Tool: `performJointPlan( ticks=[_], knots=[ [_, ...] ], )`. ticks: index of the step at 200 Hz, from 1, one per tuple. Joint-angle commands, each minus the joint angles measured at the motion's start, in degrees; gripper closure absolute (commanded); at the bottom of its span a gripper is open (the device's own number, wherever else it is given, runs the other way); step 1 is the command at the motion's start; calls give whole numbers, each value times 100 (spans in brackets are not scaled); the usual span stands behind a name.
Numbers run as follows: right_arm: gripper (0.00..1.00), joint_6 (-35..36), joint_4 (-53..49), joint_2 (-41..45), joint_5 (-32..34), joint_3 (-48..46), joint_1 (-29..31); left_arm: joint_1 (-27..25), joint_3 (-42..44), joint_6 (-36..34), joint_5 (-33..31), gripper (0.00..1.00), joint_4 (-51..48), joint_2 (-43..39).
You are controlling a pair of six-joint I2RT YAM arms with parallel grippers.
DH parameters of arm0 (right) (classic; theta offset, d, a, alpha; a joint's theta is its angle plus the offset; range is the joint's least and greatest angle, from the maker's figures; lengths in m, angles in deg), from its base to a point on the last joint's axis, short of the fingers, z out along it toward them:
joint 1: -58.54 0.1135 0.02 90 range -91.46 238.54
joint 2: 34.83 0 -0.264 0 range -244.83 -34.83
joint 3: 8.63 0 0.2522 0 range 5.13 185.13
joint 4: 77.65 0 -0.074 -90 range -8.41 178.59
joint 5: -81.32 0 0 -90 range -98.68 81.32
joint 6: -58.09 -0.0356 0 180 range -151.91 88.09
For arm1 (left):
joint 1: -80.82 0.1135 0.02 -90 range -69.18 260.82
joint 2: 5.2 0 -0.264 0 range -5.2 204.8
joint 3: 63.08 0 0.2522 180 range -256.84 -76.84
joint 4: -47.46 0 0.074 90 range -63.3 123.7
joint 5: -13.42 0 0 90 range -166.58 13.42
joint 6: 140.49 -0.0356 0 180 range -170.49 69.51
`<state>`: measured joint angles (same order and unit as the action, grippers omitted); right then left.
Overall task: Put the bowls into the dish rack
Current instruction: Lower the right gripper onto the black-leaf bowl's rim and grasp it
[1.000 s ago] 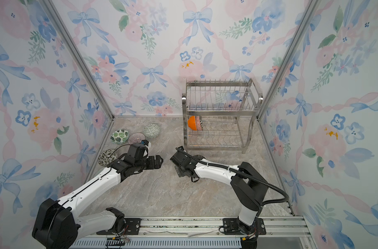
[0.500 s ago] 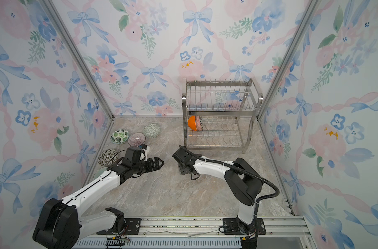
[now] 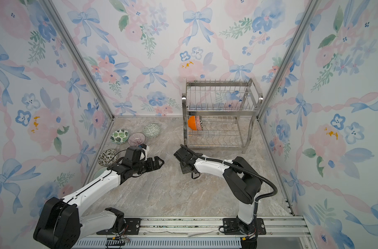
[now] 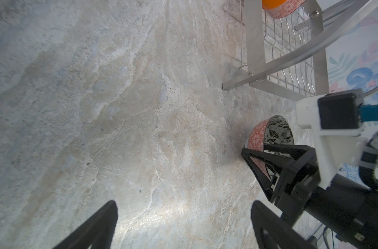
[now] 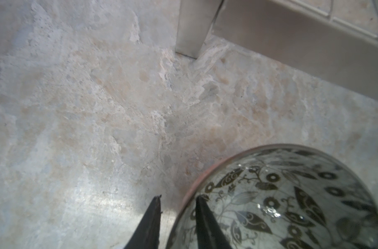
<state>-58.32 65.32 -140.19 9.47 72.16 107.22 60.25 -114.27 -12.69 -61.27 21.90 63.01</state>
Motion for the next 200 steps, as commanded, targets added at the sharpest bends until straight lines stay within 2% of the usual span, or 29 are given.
performJointPlan(
  ticks=[1,69,113,176,200],
  knots=[
    [79,73,22,-31,-27,-80,-61,54,-1,78,67,2,49,118],
    [94,128,276,228,-59,-269,-114,47,-137,121,152,2,47,332],
    [98,163,330,456,-75,-366,-160,52,-137,149,174,2,44,326],
    [99,144,735,1025,-379,-743,-377,8,-159,48,31,2,37,97],
    [99,172,1013,1512,-505,-914,-478,-99,-237,34,-59,2,36,139]
  ],
)
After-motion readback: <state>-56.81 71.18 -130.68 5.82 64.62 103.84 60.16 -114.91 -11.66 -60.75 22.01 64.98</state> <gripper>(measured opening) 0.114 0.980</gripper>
